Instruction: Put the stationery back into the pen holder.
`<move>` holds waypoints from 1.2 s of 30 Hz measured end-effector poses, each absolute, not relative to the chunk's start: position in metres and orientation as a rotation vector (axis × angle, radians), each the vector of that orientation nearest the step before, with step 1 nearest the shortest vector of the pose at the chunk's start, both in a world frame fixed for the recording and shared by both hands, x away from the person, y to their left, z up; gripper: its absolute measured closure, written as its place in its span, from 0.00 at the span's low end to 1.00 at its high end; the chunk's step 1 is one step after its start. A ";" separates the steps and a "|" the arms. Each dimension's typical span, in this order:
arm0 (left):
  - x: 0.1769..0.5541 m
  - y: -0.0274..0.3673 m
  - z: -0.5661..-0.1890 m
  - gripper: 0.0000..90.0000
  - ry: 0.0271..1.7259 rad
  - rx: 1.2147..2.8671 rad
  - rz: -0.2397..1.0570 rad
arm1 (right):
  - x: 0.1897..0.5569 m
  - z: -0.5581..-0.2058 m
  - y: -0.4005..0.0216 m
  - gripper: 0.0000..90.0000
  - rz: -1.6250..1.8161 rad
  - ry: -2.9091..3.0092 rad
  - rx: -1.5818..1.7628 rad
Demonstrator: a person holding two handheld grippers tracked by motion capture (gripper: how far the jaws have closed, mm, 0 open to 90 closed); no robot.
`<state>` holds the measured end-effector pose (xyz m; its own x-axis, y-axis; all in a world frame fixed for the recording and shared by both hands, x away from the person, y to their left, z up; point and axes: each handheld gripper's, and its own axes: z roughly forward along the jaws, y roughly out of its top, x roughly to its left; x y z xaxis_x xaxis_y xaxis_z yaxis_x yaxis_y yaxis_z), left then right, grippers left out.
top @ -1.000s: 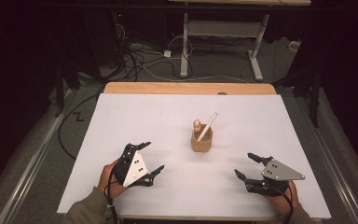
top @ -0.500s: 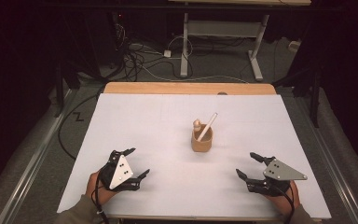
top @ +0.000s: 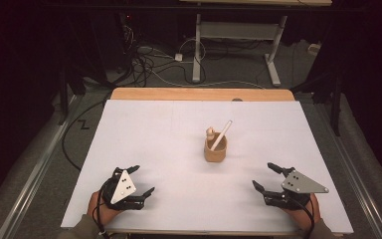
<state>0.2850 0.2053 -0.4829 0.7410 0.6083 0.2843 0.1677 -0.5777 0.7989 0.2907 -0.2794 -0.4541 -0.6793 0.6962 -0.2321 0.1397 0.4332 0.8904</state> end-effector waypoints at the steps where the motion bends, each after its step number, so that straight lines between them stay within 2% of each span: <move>1: 0.285 0.205 -0.483 0.18 0.579 2.138 0.699 | 0.290 -0.453 -0.279 0.28 1.225 2.097 0.701; 36: 0.293 0.204 -0.482 0.18 0.575 2.128 0.701 | 0.294 -0.457 -0.282 0.28 1.215 2.105 0.718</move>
<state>0.2932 0.2039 -0.4823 0.7424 0.6065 0.2844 0.1598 -0.5727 0.8041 0.2936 -0.2822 -0.4572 -0.6749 0.7022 -0.2267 0.1547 0.4350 0.8870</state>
